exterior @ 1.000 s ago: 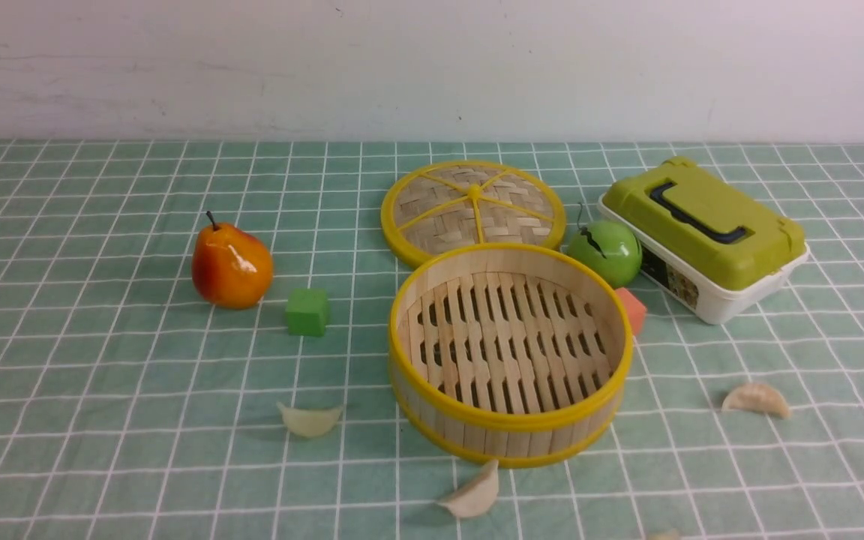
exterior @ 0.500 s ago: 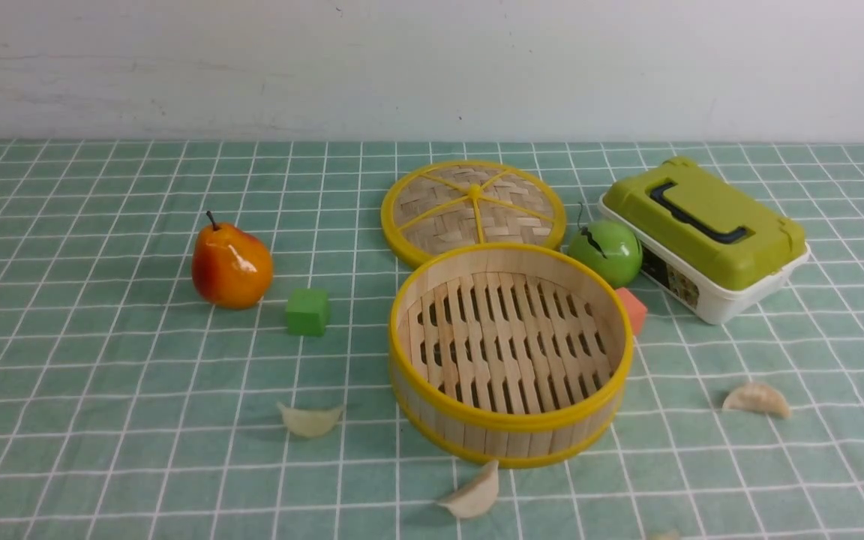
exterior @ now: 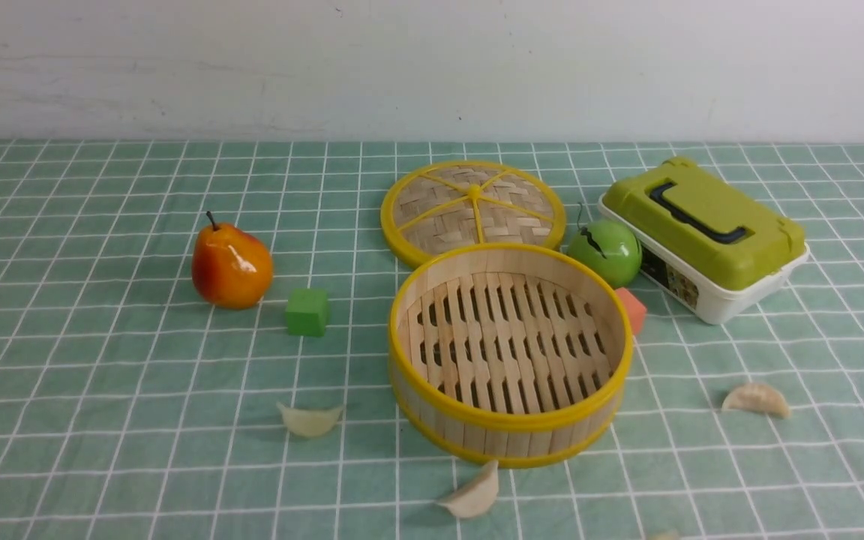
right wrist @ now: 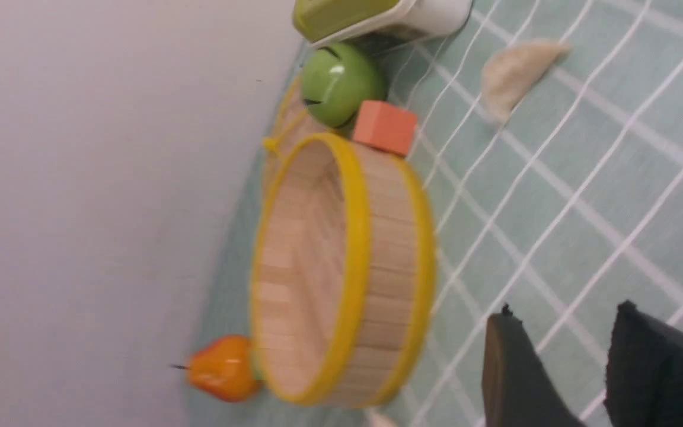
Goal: Put the dumplings into the steamer on the table with the blue tablecloth.
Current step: 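Reach for and grasp a dumpling on the table with the left gripper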
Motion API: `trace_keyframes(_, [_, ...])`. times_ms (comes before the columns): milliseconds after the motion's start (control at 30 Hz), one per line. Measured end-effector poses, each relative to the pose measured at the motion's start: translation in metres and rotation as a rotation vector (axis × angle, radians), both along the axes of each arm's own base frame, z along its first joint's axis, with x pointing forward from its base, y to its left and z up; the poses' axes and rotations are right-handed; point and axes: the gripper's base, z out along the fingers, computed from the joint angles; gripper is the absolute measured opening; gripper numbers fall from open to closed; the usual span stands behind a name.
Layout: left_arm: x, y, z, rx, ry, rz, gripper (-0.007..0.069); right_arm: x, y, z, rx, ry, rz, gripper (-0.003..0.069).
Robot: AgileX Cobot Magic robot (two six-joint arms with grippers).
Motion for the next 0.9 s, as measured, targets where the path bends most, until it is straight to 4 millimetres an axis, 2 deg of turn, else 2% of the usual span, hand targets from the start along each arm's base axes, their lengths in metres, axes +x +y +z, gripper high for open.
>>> trace_keyframes(100, [0.0,0.0,0.001,-0.123,-0.01,-0.005,0.0237,0.0,0.002,0.002,0.115,0.007,-0.004,0.0239])
trace_keyframes(300, [0.0,0.0,0.001,-0.15,-0.019,-0.001,0.0237,0.0,0.001,0.001,0.067,0.004,-0.003,0.0239])
trace_keyframes(400, [-0.001,-0.002,0.008,-0.034,-0.021,-0.017,0.0237,0.0,0.001,0.001,-0.015,-0.011,0.017,0.0239])
trace_keyframes(433, [-0.003,-0.003,0.019,0.086,-0.033,-0.03,0.0237,0.0,0.001,0.003,-0.078,-0.034,0.027,0.0239])
trace_keyframes(533, [-0.012,-0.009,0.062,0.484,-0.063,-0.073,0.0206,0.0,-0.001,0.025,-0.279,-0.152,0.041,0.0229])
trace_keyframes(633, [-0.002,-0.012,0.103,0.841,0.06,-0.166,0.0104,0.005,-0.002,0.063,-0.475,-0.211,0.067,0.0146])
trace_keyframes(700, [0.006,-0.012,0.113,0.945,0.128,-0.226,0.0053,0.01,-0.002,0.08,-0.569,-0.216,0.094,0.0099])
trace_keyframes(767, [0.026,-0.012,0.133,1.058,0.247,-0.341,-0.0014,0.026,-0.001,0.105,-0.753,-0.171,0.189,0.0011])
trace_keyframes(800, [0.029,-0.012,0.131,1.063,0.268,-0.357,-0.0014,0.028,-0.001,0.107,-0.787,-0.168,0.204,0.0001])
trace_keyframes(833, [0.04,-0.013,0.138,1.107,0.348,-0.448,-0.0014,0.039,0.001,0.122,-0.88,-0.129,0.294,-0.0015])
trace_keyframes(867, [0.044,-0.014,0.143,1.121,0.363,-0.47,-0.0014,0.042,0.002,0.125,-0.907,-0.115,0.325,-0.0018])
trace_keyframes(900, [0.058,-0.015,0.145,1.159,0.471,-0.591,-0.0014,0.054,0.005,0.14,-1.0,-0.055,0.47,-0.0021])
